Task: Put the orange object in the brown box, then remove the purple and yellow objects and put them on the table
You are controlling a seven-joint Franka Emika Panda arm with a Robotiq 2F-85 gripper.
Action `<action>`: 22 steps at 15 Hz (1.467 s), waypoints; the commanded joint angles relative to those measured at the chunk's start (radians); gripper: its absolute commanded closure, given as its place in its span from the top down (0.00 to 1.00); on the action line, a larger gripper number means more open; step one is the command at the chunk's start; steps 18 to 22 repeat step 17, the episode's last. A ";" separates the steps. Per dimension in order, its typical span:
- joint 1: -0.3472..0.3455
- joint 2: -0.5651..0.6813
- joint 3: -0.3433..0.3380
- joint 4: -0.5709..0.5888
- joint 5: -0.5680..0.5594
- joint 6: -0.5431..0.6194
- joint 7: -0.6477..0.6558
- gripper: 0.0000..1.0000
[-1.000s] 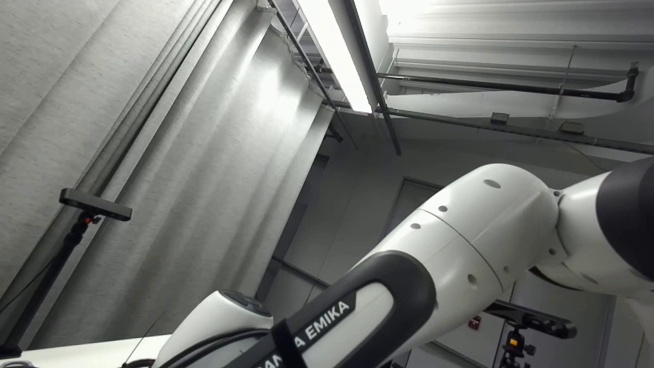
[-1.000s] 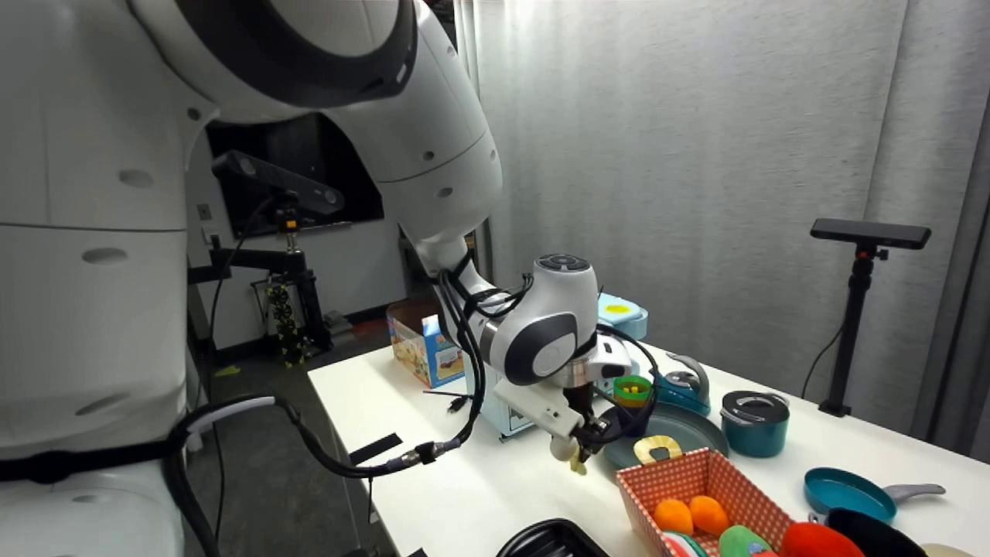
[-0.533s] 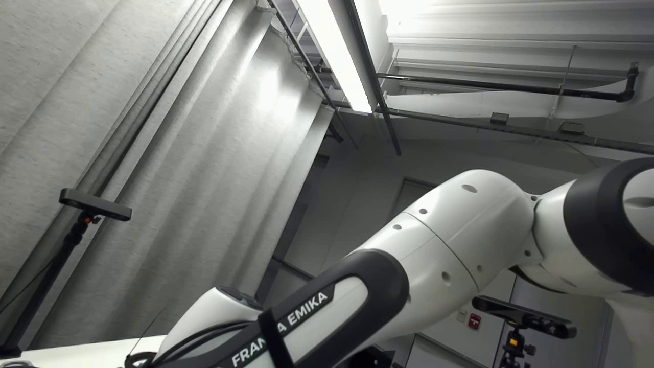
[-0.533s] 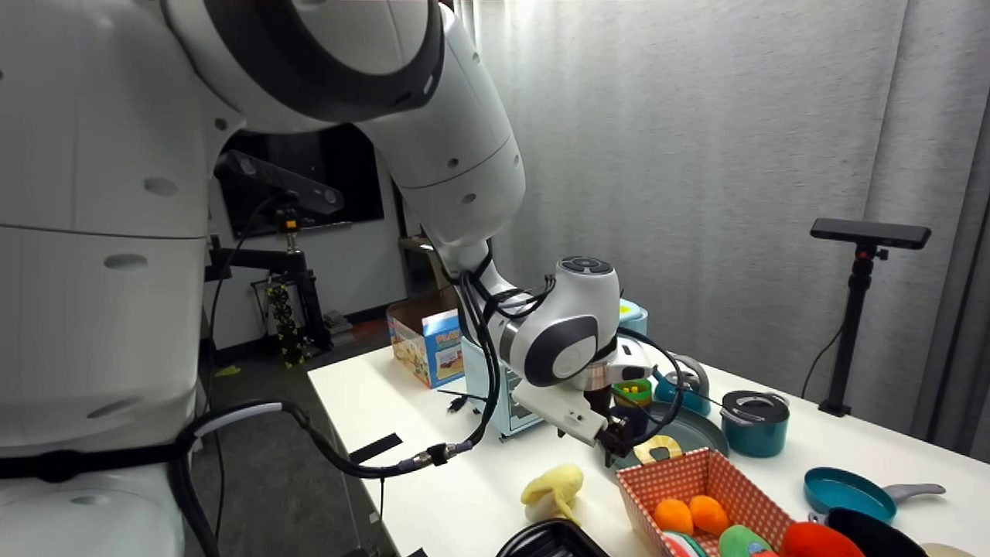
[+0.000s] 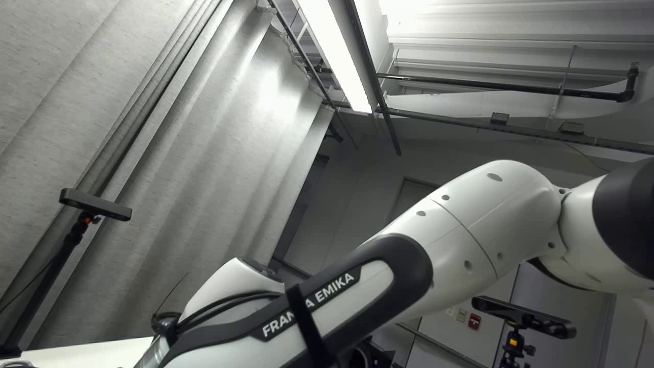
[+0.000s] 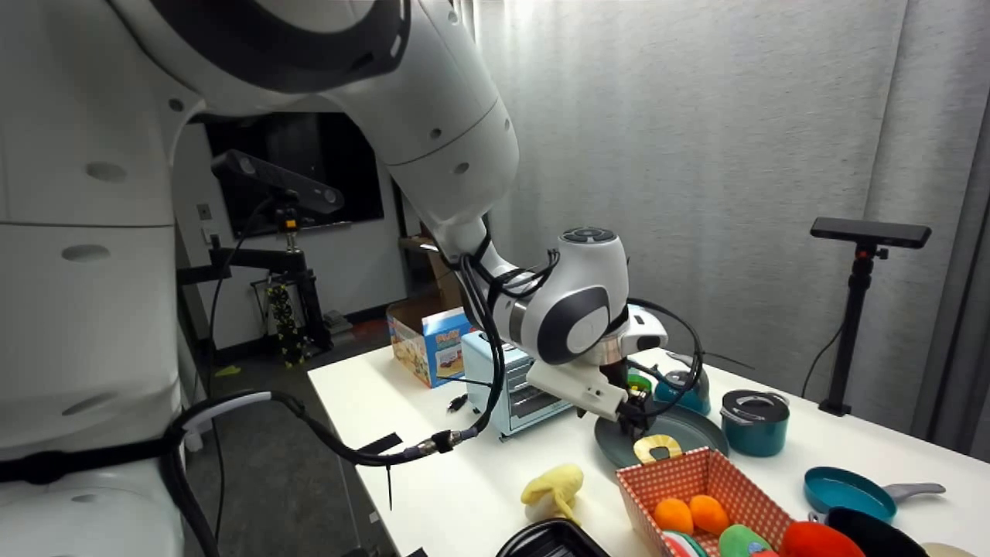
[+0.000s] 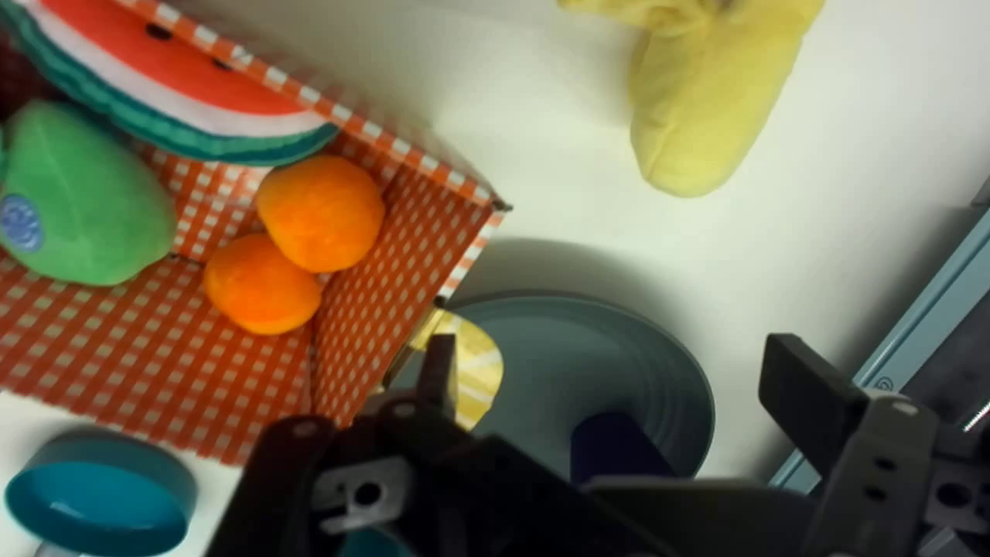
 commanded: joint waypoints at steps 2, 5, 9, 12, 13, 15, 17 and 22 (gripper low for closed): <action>0.043 -0.118 -0.084 -0.046 -0.134 0.003 0.091 1.00; 0.046 -0.150 -0.119 -0.057 -0.224 -0.002 0.159 1.00; 0.044 -0.179 -0.141 -0.074 -0.314 -0.019 0.245 1.00; 0.033 -0.145 -0.132 -0.055 -0.288 -0.002 0.210 1.00; 0.032 -0.149 -0.132 -0.058 -0.292 -0.002 0.216 1.00; 0.032 -0.153 -0.132 -0.061 -0.292 -0.002 0.216 1.00; 0.032 -0.153 -0.132 -0.061 -0.292 -0.002 0.217 1.00; 0.032 -0.153 -0.132 -0.061 -0.292 -0.002 0.217 1.00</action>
